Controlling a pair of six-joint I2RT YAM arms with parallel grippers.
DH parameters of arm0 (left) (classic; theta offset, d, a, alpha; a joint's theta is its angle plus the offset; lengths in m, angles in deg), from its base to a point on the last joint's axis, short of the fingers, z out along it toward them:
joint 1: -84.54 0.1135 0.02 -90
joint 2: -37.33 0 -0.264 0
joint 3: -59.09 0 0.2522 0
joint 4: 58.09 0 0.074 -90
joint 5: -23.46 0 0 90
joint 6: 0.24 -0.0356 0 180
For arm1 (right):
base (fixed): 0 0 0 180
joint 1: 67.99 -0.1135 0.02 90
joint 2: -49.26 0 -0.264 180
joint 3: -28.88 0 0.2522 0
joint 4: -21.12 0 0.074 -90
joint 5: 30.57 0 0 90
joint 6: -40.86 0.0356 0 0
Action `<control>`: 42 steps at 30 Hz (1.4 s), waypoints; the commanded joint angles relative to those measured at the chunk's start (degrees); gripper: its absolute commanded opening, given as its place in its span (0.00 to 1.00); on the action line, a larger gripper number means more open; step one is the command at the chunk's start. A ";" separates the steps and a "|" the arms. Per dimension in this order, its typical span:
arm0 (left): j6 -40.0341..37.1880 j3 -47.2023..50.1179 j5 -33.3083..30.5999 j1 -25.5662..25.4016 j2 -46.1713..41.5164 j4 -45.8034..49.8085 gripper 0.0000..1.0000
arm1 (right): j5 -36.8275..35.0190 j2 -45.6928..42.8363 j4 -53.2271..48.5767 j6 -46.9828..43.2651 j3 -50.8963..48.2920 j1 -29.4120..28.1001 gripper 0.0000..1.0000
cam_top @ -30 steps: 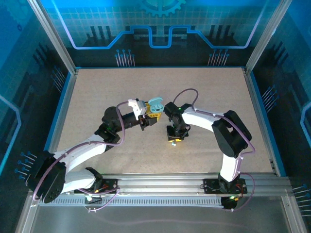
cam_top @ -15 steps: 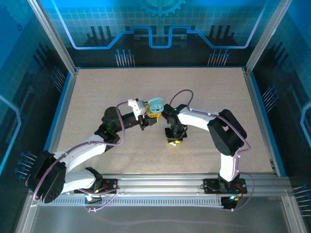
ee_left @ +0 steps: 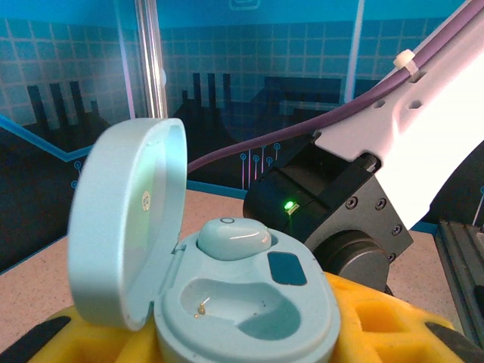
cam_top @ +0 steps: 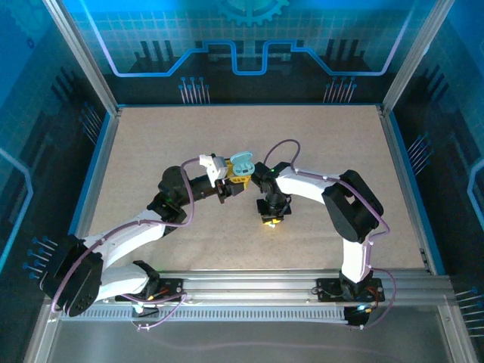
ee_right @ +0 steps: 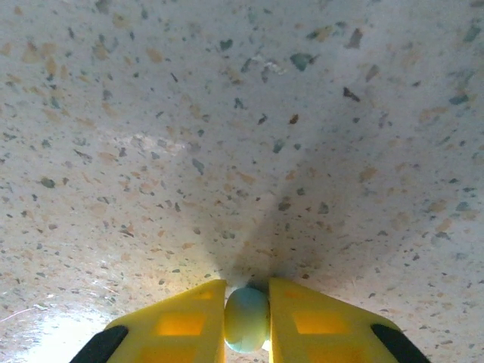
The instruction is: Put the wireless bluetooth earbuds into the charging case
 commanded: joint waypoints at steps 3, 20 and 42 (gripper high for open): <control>-0.86 0.25 -0.54 0.40 -1.12 -1.57 0.35 | 0.28 -7.52 0.48 -0.31 -0.96 0.74 0.19; 0.37 -0.36 -0.56 0.19 2.93 -3.55 0.34 | 44.51 -40.50 23.31 5.49 -10.77 17.71 0.21; -6.83 -3.07 -10.33 -8.54 8.38 -4.87 0.34 | 49.53 -43.50 34.64 14.20 -10.00 17.72 0.22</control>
